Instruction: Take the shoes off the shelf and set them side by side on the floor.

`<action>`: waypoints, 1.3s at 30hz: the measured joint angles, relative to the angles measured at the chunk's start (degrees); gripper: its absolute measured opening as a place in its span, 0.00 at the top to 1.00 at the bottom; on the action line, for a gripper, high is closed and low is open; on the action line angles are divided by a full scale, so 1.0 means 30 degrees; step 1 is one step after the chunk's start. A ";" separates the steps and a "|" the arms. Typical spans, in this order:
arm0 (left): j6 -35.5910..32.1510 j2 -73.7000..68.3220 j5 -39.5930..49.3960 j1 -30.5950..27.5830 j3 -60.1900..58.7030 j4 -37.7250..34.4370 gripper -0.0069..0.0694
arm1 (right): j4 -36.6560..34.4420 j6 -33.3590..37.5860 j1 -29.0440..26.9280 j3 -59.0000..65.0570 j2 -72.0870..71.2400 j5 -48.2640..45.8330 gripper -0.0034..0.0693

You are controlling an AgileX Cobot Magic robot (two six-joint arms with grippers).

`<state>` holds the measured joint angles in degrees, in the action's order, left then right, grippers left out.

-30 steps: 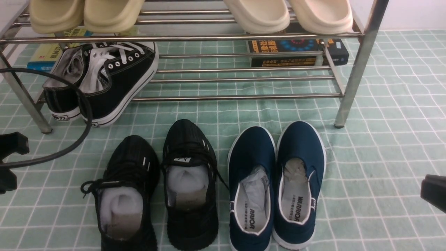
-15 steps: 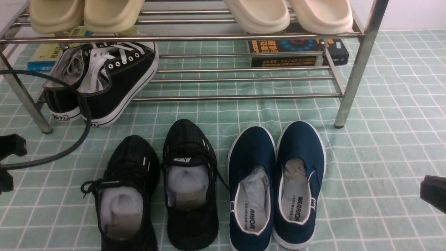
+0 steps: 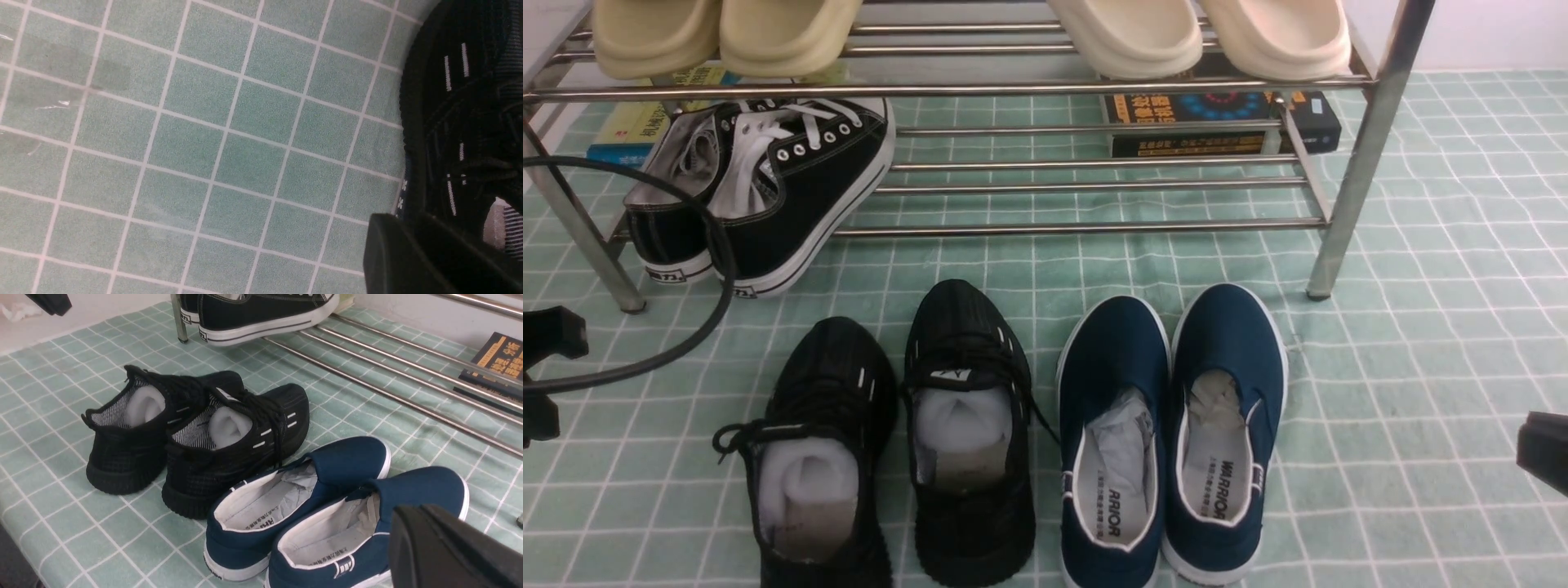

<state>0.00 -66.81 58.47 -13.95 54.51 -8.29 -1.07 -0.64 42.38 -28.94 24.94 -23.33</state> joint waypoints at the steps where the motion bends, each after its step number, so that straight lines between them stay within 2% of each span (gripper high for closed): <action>1: 0.0000 0.0000 0.0000 0.0000 0.0000 0.0000 0.75 | -0.0065 0.0018 -0.0088 0.0285 -0.0361 0.0156 0.95; 5: 0.0000 0.0000 0.0000 0.0000 0.0000 -0.0014 0.75 | -0.0599 0.0036 -0.2014 0.1768 -0.1350 0.0912 0.95; 9: 0.0000 0.0000 0.0000 0.0000 0.0000 -0.0014 0.75 | -0.0775 0.0036 -0.6343 0.4221 -0.3378 0.1391 0.95; 10: 0.0000 0.0000 0.0000 0.0000 0.0000 -0.0014 0.75 | -0.0793 0.0036 -0.6561 0.4348 -0.3625 0.1411 0.95; 11: 0.0000 0.0000 0.0000 0.0000 0.0000 -0.0037 0.75 | -0.0793 0.0036 -0.8388 0.5484 -0.4695 0.1479 0.95; 12: 0.0000 0.0000 0.0000 0.0000 0.0000 -0.0053 0.75 | -0.0793 0.0036 -0.9312 0.6116 -0.5125 0.1480 0.95; 13: 0.0000 0.0000 0.0000 0.0000 0.0000 -0.0053 0.75 | -0.0793 0.0036 -0.9487 0.6239 -0.5330 0.1480 0.95; 18: 0.0000 0.0000 0.0000 0.0000 0.0000 -0.0418 0.74 | -0.0793 0.0036 -1.3195 0.9286 -0.7453 0.1460 0.94; 22: -0.0865 0.0000 0.0000 0.0000 0.0000 -0.0895 0.74 | -0.0800 0.0036 -1.4816 1.0032 -0.8215 0.1124 0.93; 26: -0.1477 0.0000 0.0178 0.0018 0.0000 -0.1569 0.73 | -0.0856 0.0036 -1.5722 0.9947 -0.8502 0.0521 0.93; 30: -0.2711 0.0000 0.0292 0.0540 0.0000 -0.2886 0.73 | -0.0856 0.0036 -1.5747 0.9911 -0.8510 0.0351 0.93; 33: -0.3959 0.0000 0.0635 0.2080 0.0000 -0.3794 0.73 | -0.0856 0.0036 -1.5281 0.9911 -0.8510 0.0332 0.93; 34: -0.4484 0.0000 0.0817 0.3250 0.0000 -0.3940 0.73 | -0.0856 0.0036 -1.4904 0.9911 -0.8510 0.0332 0.92; 38: -0.4713 0.0000 0.1018 0.5813 0.0000 -0.3245 0.73 | -0.0856 0.0036 -1.4254 0.9911 -0.8510 0.0332 0.92; 39: -0.4677 0.0000 0.1018 0.5813 0.0000 -0.3183 0.73 | -0.0856 0.0036 -1.4250 0.9911 -0.8510 0.0332 0.92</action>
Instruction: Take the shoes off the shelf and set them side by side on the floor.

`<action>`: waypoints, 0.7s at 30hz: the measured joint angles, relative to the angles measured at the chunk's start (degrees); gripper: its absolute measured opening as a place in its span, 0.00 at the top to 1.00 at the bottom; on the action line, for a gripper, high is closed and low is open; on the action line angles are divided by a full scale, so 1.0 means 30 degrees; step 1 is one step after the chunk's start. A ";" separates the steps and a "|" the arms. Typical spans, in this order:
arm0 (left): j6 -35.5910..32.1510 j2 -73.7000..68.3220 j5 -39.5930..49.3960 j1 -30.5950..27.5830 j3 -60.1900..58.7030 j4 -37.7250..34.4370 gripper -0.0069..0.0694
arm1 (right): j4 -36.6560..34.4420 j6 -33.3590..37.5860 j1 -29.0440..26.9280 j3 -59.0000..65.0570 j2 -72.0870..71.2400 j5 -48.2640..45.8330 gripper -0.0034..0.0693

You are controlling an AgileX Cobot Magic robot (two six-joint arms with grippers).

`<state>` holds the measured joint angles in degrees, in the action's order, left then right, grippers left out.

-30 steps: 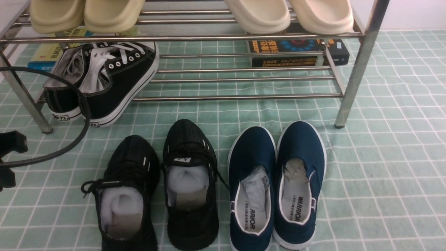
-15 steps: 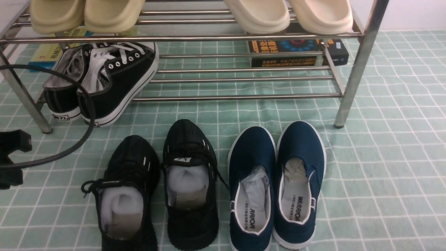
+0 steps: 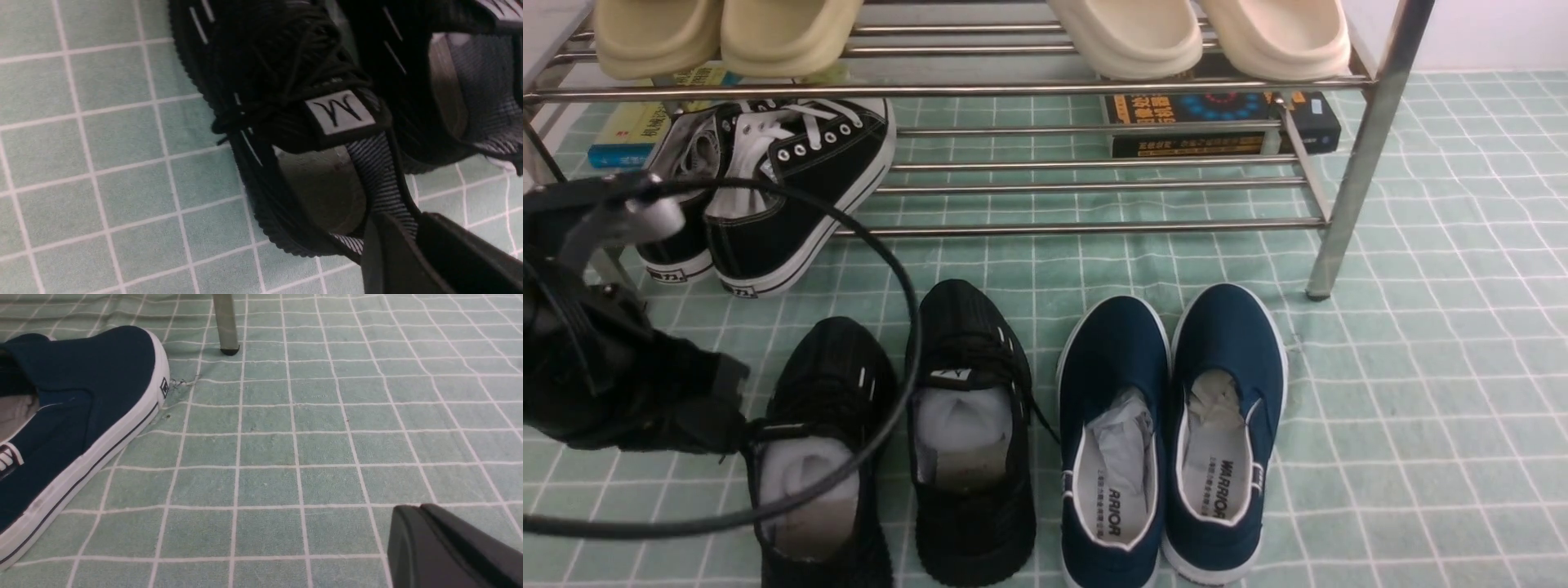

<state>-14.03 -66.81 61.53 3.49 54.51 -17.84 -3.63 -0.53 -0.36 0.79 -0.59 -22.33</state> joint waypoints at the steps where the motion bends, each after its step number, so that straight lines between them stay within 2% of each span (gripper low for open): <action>1: 0.0251 0.0095 0.0087 0.0602 0.0000 0.0415 0.74 | 0.0000 0.0000 0.0043 0.0000 0.0000 0.0000 0.91; 8: 0.1168 0.3603 0.0374 0.1542 0.0000 0.1825 0.91 | 0.0000 0.0000 0.0122 0.0000 0.0000 0.0000 0.90; 15: 0.0777 0.9302 -0.0227 0.1542 -0.2034 0.1267 0.91 | 0.0000 0.0000 0.0130 0.0000 0.0000 0.0000 0.89; 21: 0.0777 1.5516 -0.7746 0.1542 -0.7337 -0.1218 0.91 | 0.0000 0.0000 0.0147 0.0000 0.0000 0.0000 0.88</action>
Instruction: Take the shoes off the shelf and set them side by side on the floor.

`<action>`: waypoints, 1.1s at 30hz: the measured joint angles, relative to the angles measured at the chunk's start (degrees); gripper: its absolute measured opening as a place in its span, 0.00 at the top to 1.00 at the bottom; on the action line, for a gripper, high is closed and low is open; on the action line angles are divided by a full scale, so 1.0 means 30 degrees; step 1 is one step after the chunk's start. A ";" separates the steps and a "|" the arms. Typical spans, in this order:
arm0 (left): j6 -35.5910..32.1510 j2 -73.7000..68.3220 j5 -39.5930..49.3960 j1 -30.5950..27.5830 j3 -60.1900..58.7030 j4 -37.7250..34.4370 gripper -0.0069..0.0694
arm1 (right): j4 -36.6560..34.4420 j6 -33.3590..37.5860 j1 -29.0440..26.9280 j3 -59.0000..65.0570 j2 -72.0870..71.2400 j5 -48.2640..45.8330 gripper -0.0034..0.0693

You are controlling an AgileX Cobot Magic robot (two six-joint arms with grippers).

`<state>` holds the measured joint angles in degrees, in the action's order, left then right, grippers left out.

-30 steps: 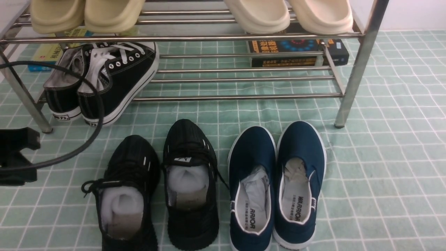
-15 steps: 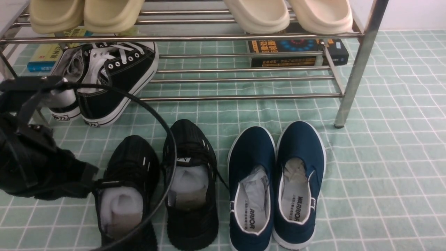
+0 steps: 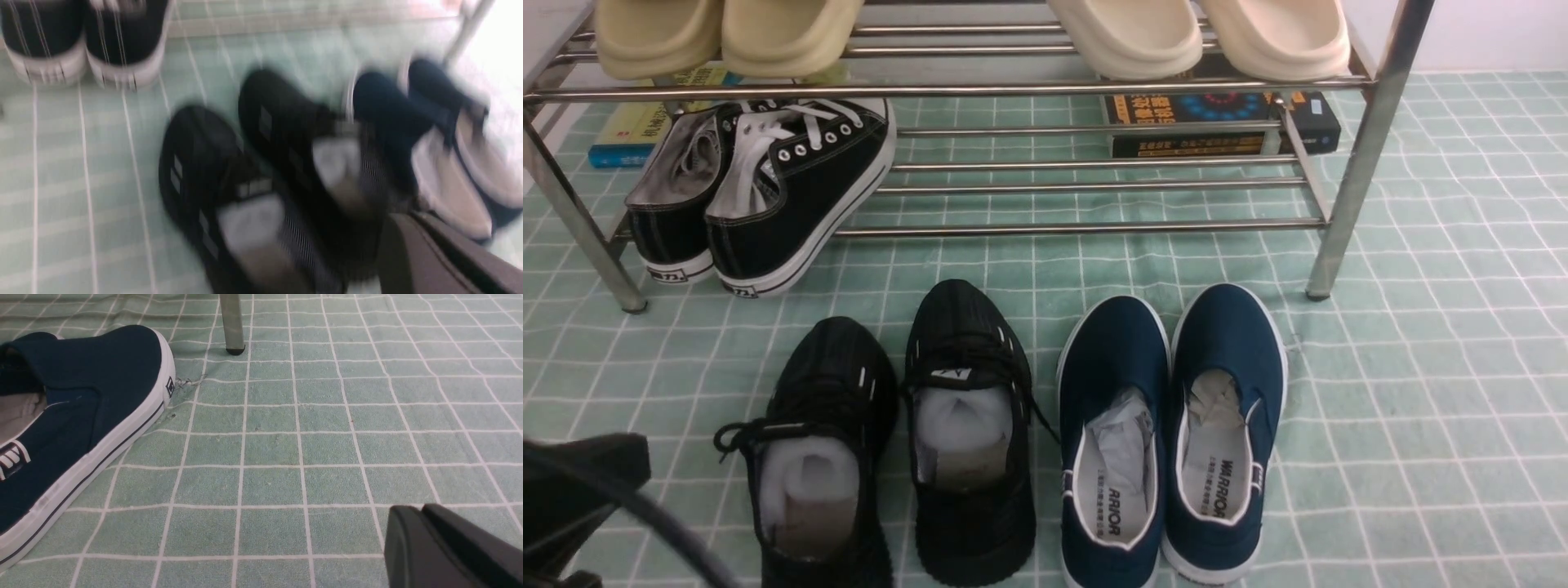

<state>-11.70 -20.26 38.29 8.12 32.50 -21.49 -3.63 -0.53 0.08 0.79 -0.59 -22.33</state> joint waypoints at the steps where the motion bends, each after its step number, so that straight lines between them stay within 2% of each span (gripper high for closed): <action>1: 0.0000 0.0566 -0.0882 0.0000 -0.0479 -0.0242 0.91 | 0.0000 0.0000 0.0000 0.0000 0.0000 0.0000 0.87; 5: 0.0000 0.2486 -0.3875 0.0000 -0.2082 -0.0670 0.91 | 0.0000 0.0000 0.0000 0.0000 0.0000 0.0000 0.87; 8: 0.0000 0.3027 -0.4788 0.0000 -0.2657 -0.0762 0.91 | 0.0000 0.0000 0.0000 0.0000 0.0000 0.0000 0.86; 21: 0.0000 0.3150 -0.5214 0.0000 -0.3420 -0.0825 0.90 | 0.0000 0.0000 0.0000 0.0000 0.0000 0.0000 0.84; 25: 0.0898 0.3731 -0.5237 0.0000 -0.4547 0.1495 0.89 | 0.0000 0.0000 0.0000 0.0000 0.0000 0.0000 0.83; 26: 0.2614 0.4325 -0.5237 -0.0084 -0.5576 0.3471 0.89 | 0.0000 0.0000 0.0000 0.0000 0.0000 0.0000 0.82; 29: 0.5917 0.5329 -0.5237 -0.0728 -0.6937 0.6127 0.89 | 0.0000 0.0000 0.0000 0.0000 0.0000 0.0000 0.82; 31: 0.7502 0.5947 -0.5237 -0.1371 -0.7905 0.7624 0.89 | 0.0000 0.0000 0.0000 0.0000 0.0000 0.0000 0.81; 33: 0.8000 0.6478 -0.5251 -0.1845 -0.8807 0.8455 0.88 | 0.0000 0.0000 0.0000 0.0000 0.0000 0.0000 0.81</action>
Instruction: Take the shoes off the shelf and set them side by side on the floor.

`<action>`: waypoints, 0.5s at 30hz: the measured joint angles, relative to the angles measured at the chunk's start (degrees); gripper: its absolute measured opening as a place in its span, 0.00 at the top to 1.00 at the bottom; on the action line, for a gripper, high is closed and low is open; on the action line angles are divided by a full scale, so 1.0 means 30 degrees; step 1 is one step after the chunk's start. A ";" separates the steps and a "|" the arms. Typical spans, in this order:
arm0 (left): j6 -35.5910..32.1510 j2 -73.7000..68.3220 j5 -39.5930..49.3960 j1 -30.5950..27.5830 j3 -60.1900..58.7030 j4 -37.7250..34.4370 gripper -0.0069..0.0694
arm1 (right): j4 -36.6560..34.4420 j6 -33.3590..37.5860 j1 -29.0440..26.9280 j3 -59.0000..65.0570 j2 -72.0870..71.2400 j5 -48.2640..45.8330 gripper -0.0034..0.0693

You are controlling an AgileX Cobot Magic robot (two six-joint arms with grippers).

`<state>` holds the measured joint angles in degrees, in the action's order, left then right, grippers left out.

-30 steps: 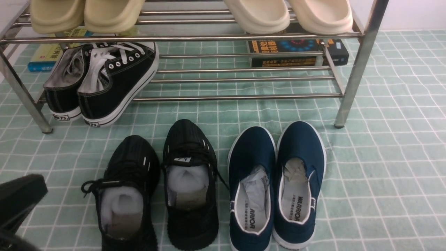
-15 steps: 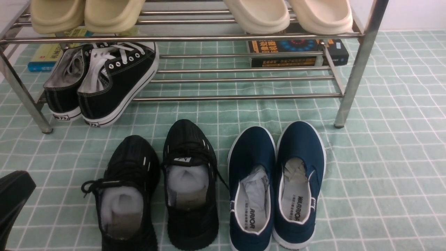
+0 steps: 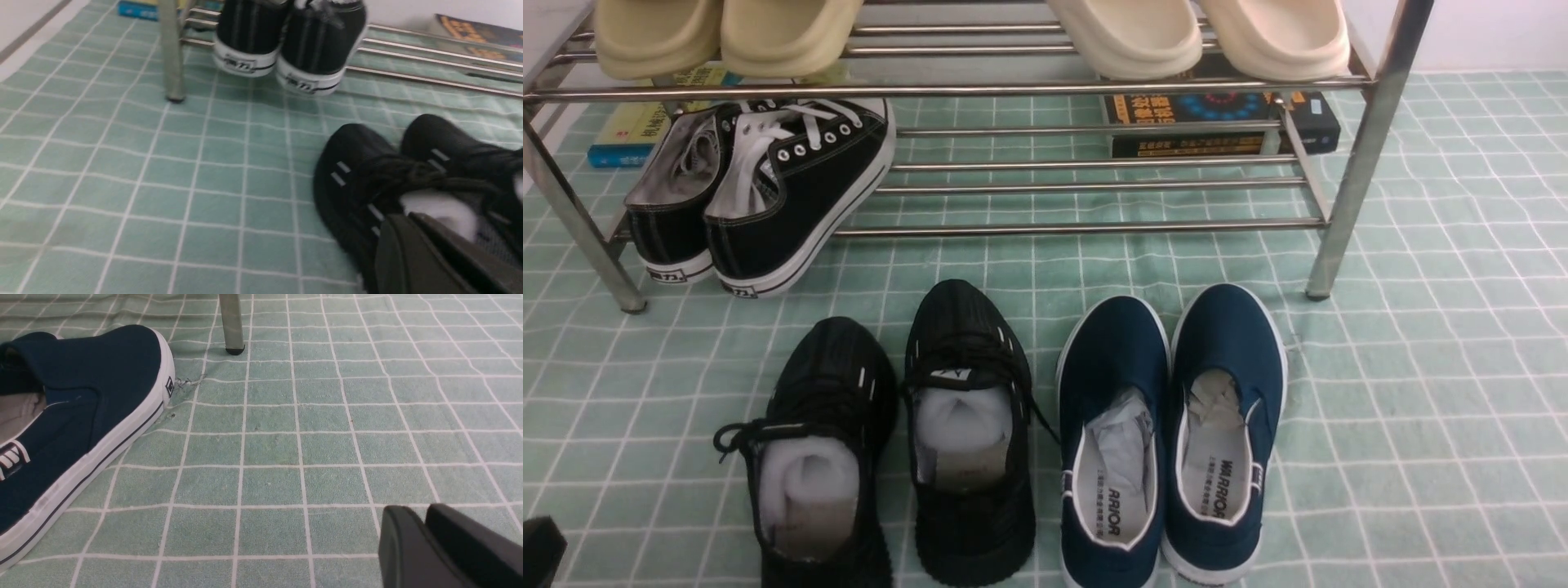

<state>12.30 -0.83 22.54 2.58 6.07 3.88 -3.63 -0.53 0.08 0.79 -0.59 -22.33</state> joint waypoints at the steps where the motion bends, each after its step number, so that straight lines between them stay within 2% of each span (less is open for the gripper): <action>1: 0.0034 0.0212 0.0000 -0.0145 -0.0330 0.0155 0.88 | 0.0000 0.0000 0.0000 0.0000 0.0000 0.0000 0.81; 7: -0.0048 0.0484 0.0062 -0.0373 -0.2093 0.0281 0.87 | 0.0000 0.0000 0.0000 0.0000 0.0000 0.0000 0.81; 15: -0.0048 0.0484 -0.0076 -0.0373 -0.2296 0.0631 0.86 | 0.0000 0.0000 0.0000 0.0000 0.0000 0.0000 0.81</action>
<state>12.16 0.62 22.31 1.46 -0.81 5.77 -3.63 -0.53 0.08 0.79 -0.59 -22.33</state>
